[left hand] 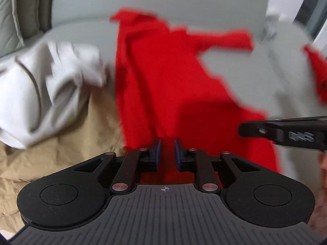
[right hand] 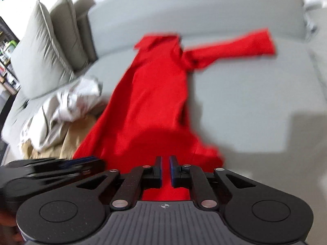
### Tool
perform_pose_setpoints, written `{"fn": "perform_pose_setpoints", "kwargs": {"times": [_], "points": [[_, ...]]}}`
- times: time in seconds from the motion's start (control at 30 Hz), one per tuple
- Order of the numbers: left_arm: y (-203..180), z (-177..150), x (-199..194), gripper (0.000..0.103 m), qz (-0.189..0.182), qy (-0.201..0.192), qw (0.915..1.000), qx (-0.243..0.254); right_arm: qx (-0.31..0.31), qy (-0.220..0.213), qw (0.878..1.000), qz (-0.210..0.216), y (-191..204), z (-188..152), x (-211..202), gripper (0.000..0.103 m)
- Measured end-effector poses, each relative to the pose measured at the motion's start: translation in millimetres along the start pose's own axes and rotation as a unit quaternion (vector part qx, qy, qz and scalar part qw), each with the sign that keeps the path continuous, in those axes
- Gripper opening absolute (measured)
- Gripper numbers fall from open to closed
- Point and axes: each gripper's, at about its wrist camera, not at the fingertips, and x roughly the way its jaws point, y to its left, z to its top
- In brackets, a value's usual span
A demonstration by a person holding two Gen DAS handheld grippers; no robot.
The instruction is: Fold clothes
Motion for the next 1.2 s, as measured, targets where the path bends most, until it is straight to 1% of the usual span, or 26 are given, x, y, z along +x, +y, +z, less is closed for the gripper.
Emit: {"fn": "perform_pose_setpoints", "kwargs": {"times": [0.03, 0.07, 0.1, 0.13, 0.17, 0.23, 0.27, 0.3, 0.33, 0.37, 0.4, 0.47, 0.57, 0.6, 0.67, 0.73, 0.77, 0.8, 0.83, 0.9, 0.97, 1.03, 1.1, 1.13, 1.17, 1.2], "points": [[0, 0, -6, 0.007, 0.02, -0.014, 0.9997, 0.001, -0.024, -0.012, 0.999, -0.019, 3, -7, 0, 0.0], [1, -1, -14, 0.006, 0.057, -0.031, 0.9979, 0.004, -0.035, -0.021, 0.999, -0.032, 6, -10, -4, 0.0], [3, -3, -27, 0.007, 0.105, -0.061, 0.9926, 0.003, -0.036, -0.027, 0.998, -0.045, 7, -11, -7, 0.0], [4, -4, -40, 0.007, 0.153, -0.09, 0.984, 0.002, -0.034, -0.041, 0.996, -0.068, 9, -13, -14, 0.0], [6, -5, -54, 0.008, 0.197, -0.118, 0.9733, -0.001, -0.033, -0.054, 0.995, -0.078, 8, -14, -21, 0.0], [30, -5, -75, 0.013, 0.157, -0.114, 0.9793, -0.058, -0.022, -0.085, 0.992, -0.093, 3, -17, -40, 0.011], [37, -6, -78, 0.013, 0.146, -0.109, 0.9809, -0.068, -0.009, -0.094, 0.992, -0.084, -4, -17, -47, 0.019], [41, -11, -84, 0.013, 0.117, -0.095, 0.985, -0.085, 0.005, -0.102, 0.992, -0.076, -11, -18, -53, 0.02], [42, -16, -87, 0.016, 0.089, -0.087, 0.9874, -0.097, 0.021, -0.101, 0.993, -0.065, -20, -19, -55, 0.023], [44, -21, -89, 0.022, 0.077, -0.085, 0.9883, -0.101, 0.037, -0.096, 0.993, -0.055, -26, -19, -55, 0.031], [40, -26, -89, 0.03, 0.049, -0.076, 0.9904, -0.105, 0.06, -0.086, 0.994, -0.042, -35, -18, -52, 0.038], [28, -25, -84, 0.036, 0.043, -0.069, 0.9926, -0.09, 0.105, -0.073, 0.992, -0.011, -49, -19, -42, 0.039], [22, -20, -78, 0.037, 0.051, -0.068, 0.9946, -0.059, 0.146, -0.059, 0.987, 0.041, -58, -24, -30, 0.048], [22, -22, -73, 0.037, 0.051, -0.065, 0.9946, -0.063, 0.16, -0.056, 0.984, 0.058, -60, -26, -25, 0.048], [20, -27, -65, 0.037, 0.056, -0.062, 0.9943, -0.067, 0.185, -0.071, 0.977, 0.082, -58, -28, -14, 0.048], [20, -30, -63, 0.037, 0.057, -0.058, 0.9942, -0.07, 0.202, -0.077, 0.972, 0.09, -58, -30, -4, 0.029], [21, -32, -63, 0.037, 0.058, -0.057, 0.9941, -0.071, 0.218, -0.079, 0.969, 0.088, -60, -31, -4, 0.011], [21, -32, -61, 0.037, 0.061, -0.055, 0.9941, -0.071, 0.233, -0.08, 0.965, 0.086, -62, -33, -3, 0.009], [23, -31, -55, 0.037, 0.064, -0.05, 0.9941, -0.071, 0.246, -0.082, 0.962, 0.083, -63, -34, -4, 0.009], [25, -31, -49, 0.036, 0.065, -0.042, 0.9941, -0.077, 0.235, -0.095, 0.965, 0.064, -57, -34, -13, 0.008], [27, -32, -47, 0.036, 0.059, -0.034, 0.9941, -0.085, 0.214, -0.114, 0.969, 0.037, -50, -32, -32, 0.007], [28, -34, -45, 0.035, 0.046, -0.019, 0.9944, -0.093, 0.201, -0.121, 0.972, 0.016, -50, -30, -47, 0.006], [26, -35, -45, 0.036, 0.036, -0.012, 0.9951, -0.091, 0.195, -0.118, 0.974, 0.01, -51, -28, -53, 0.007], [24, -36, -45, 0.036, 0.034, -0.011, 0.9956, -0.086, 0.191, -0.102, 0.976, 0.013, -52, -26, -51, 0.008], [23, -36, -46, 0.038, 0.033, -0.008, 0.9958, -0.085, 0.187, -0.086, 0.978, 0.016, -53, -23, -49, 0.014], [23, -37, -46, 0.041, 0.032, -0.005, 0.996, -0.083, 0.194, -0.075, 0.978, 0.013, -54, -22, -48, 0.027]]}}
